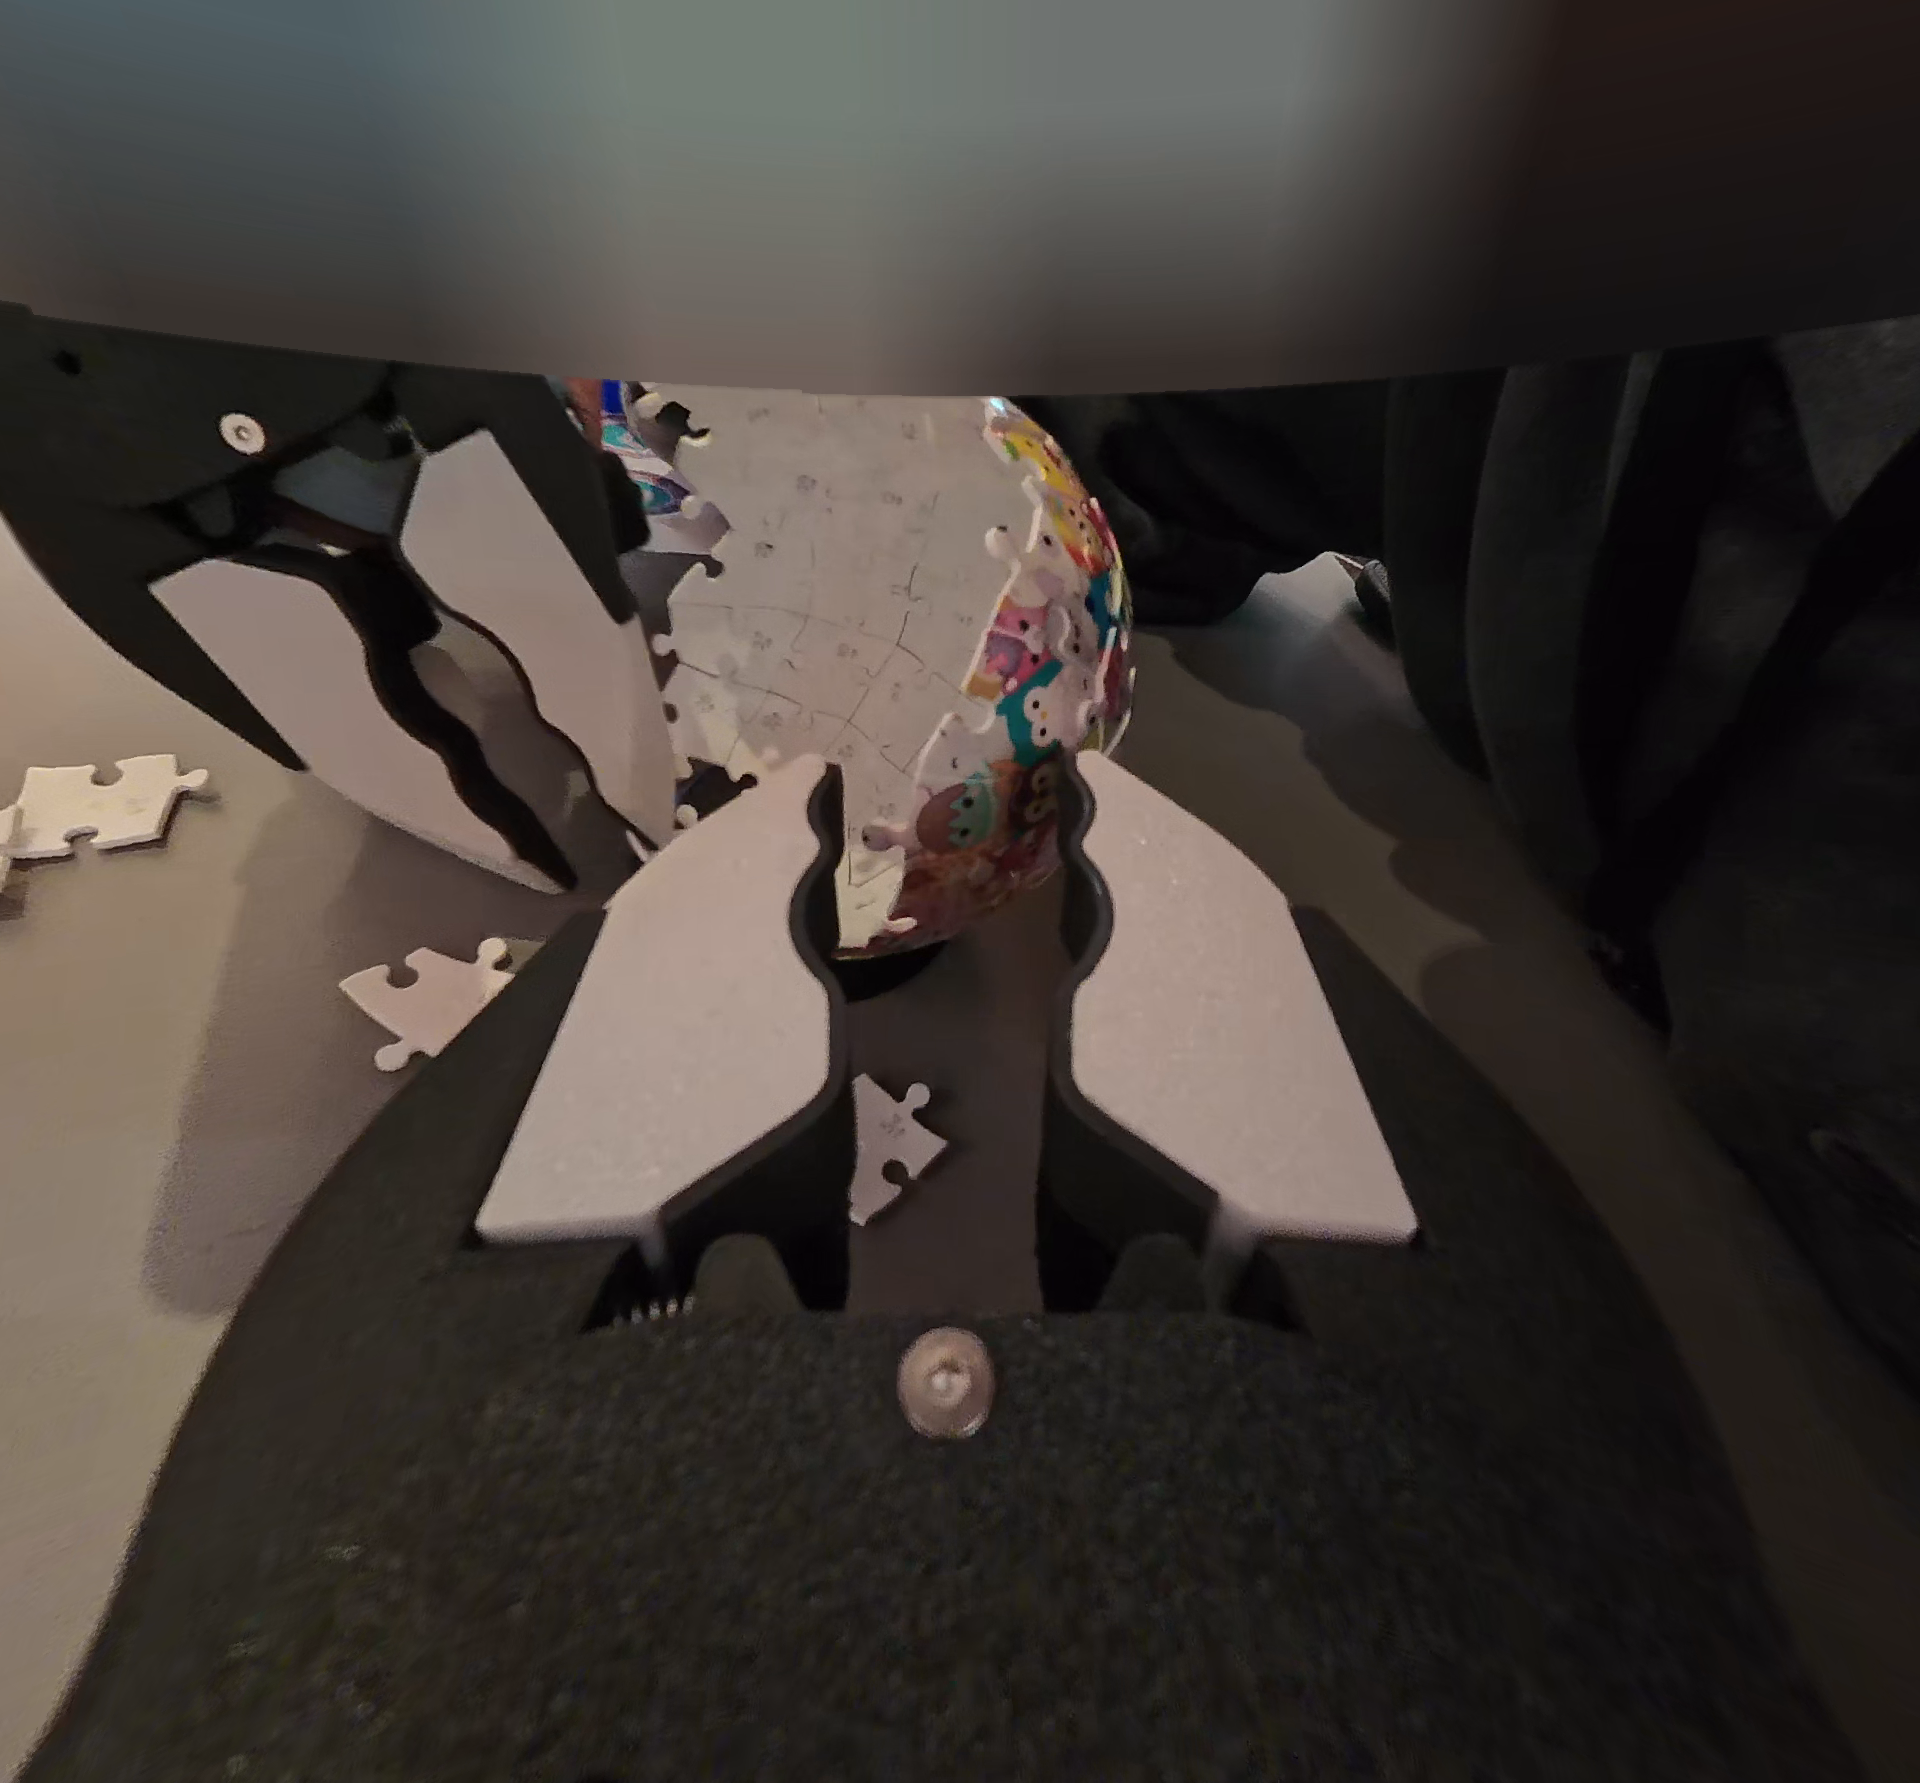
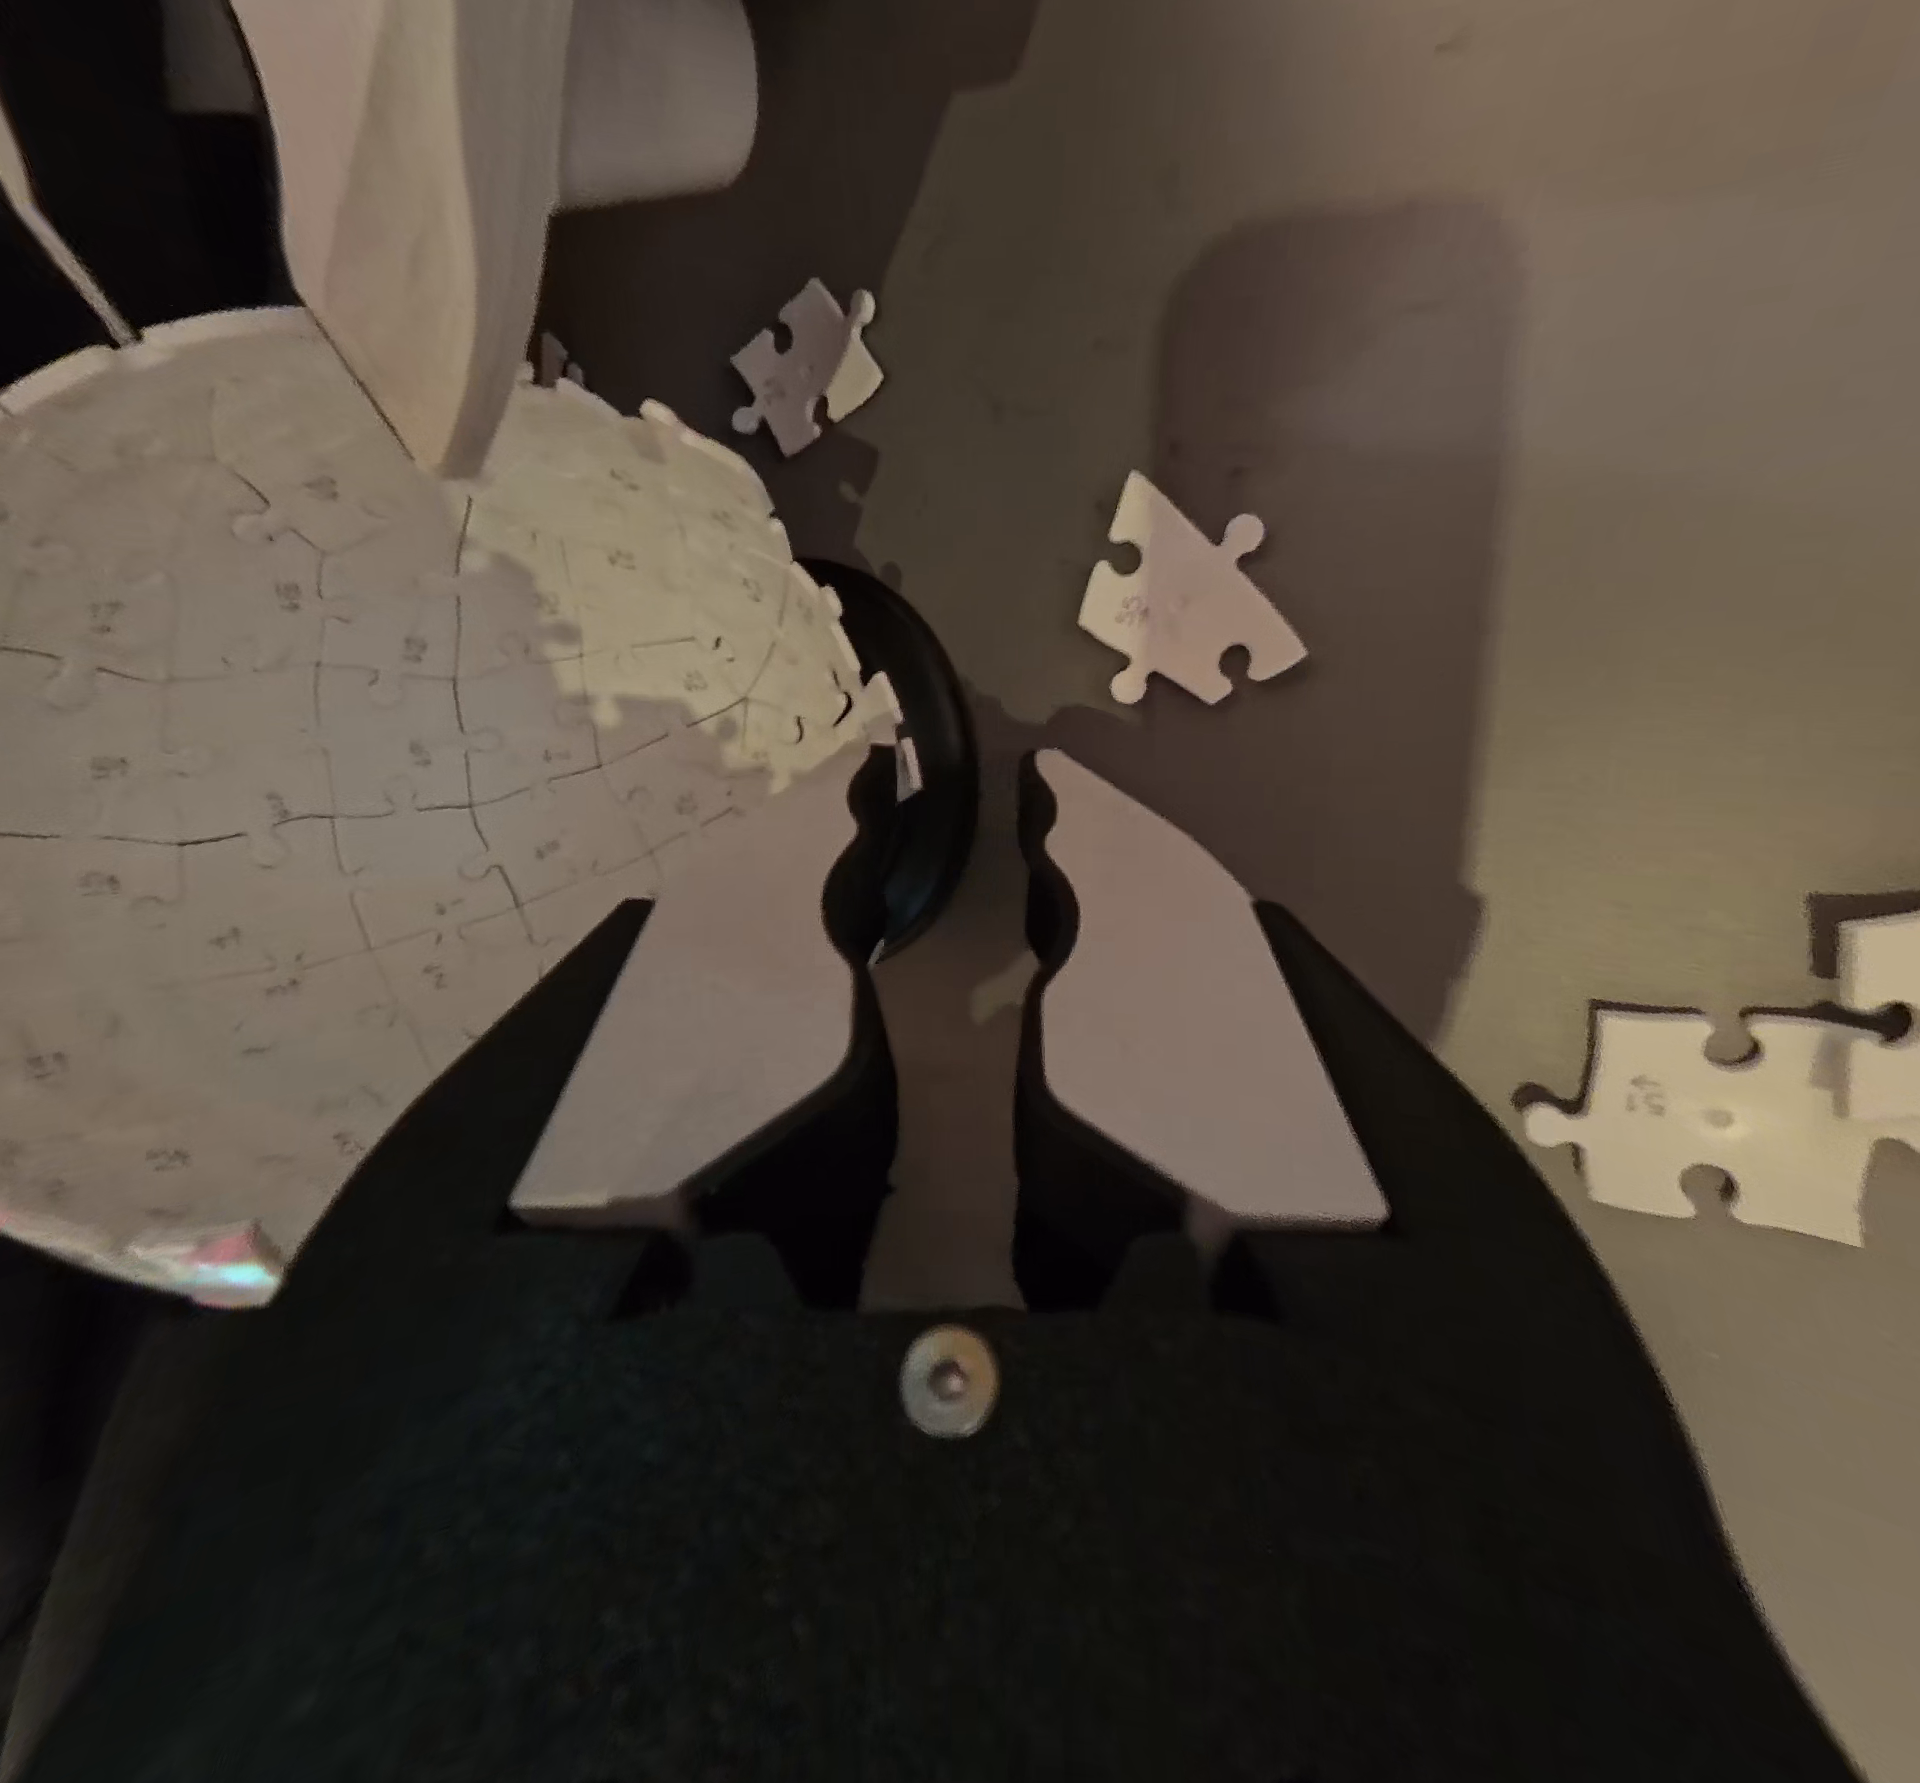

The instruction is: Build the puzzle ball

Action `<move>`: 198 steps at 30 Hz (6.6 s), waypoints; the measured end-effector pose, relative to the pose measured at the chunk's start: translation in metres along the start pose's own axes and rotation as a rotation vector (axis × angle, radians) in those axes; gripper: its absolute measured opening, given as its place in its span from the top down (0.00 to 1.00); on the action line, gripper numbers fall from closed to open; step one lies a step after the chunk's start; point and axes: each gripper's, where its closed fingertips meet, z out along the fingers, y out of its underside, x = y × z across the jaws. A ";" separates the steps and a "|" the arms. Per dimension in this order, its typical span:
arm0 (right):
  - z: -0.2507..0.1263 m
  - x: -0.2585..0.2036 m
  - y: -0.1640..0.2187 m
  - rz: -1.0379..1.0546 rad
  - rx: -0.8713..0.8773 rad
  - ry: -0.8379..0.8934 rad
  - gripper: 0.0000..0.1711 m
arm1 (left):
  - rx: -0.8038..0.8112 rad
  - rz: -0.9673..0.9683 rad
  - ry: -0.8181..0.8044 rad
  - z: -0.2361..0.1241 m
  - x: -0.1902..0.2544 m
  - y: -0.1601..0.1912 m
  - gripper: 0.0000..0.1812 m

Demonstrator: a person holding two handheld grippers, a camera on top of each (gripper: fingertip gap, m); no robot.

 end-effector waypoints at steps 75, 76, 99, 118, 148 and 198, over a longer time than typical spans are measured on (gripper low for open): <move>0.006 -0.082 0.020 0.547 0.832 1.050 0.40 | -0.720 0.083 0.274 0.042 -0.041 0.059 1.00; 0.006 -0.082 0.020 0.541 0.826 1.056 0.40 | -0.708 0.085 0.278 0.042 -0.040 0.057 1.00; -0.005 -0.082 0.017 0.484 0.692 1.160 0.40 | -0.711 0.027 0.218 0.028 -0.058 0.056 0.95; -0.005 -0.080 0.015 0.492 0.690 1.147 0.40 | -0.676 0.040 0.229 0.045 -0.047 0.060 1.00; -0.003 -0.082 0.018 0.483 0.674 1.163 0.42 | -0.600 -0.061 0.183 0.011 -0.056 0.050 0.95; -0.014 -0.089 0.012 0.440 0.619 1.231 0.43 | -0.663 -0.095 0.107 0.022 -0.067 0.059 0.92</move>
